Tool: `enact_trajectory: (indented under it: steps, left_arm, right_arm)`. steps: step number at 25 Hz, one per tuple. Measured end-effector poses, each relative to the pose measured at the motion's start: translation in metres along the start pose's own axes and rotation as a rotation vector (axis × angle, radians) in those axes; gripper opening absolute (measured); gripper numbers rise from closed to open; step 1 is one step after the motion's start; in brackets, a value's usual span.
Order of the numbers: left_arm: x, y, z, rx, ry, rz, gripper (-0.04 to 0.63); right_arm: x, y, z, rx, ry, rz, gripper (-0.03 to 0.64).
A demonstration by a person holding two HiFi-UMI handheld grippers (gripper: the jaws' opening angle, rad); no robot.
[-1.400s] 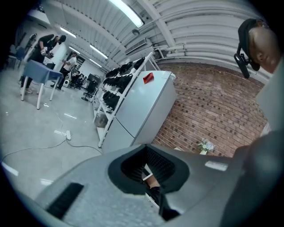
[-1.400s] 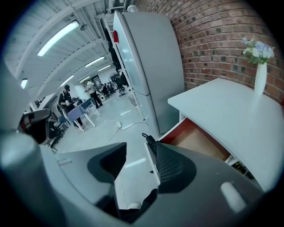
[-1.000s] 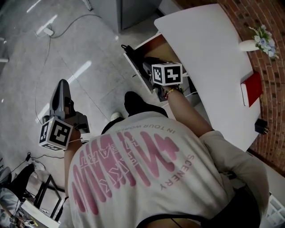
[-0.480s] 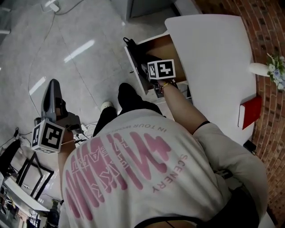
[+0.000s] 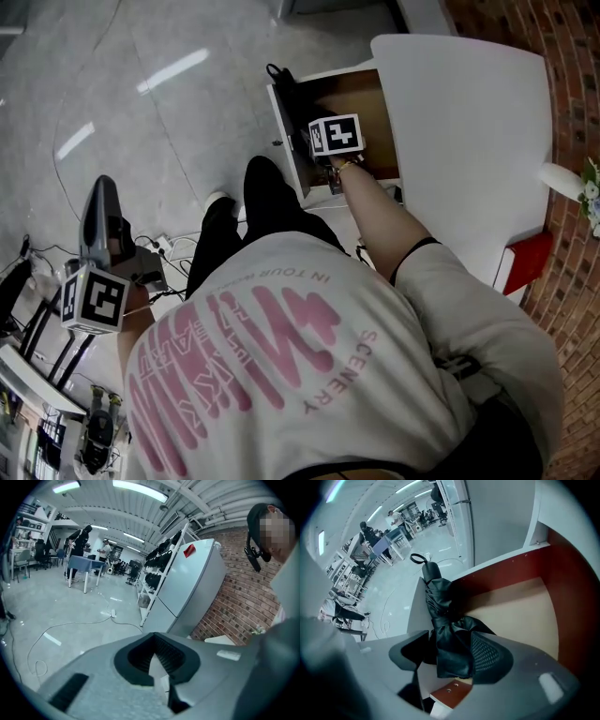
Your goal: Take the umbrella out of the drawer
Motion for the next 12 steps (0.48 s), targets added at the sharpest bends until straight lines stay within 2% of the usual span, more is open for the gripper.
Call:
enact_trajectory:
  steps: [4, 12]
  left_arm:
    - [-0.009, 0.003, 0.006, 0.055, 0.001, -0.017, 0.003]
    - [-0.024, 0.003, 0.011, 0.046, 0.038, -0.029, 0.003]
  right_arm:
    - [-0.018, -0.005, -0.002, 0.043, 0.057, -0.007, 0.298]
    - [-0.044, -0.006, -0.007, 0.074, 0.118, -0.026, 0.325]
Point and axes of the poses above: the fingertips, and each gripper's own axes: x backward along the fingers, y to its left, z out of its underside, the point moved 10 cm from there along x, backward along the fingers, and after that the axes turned 1 degree about -y, right-handed, at the moved point
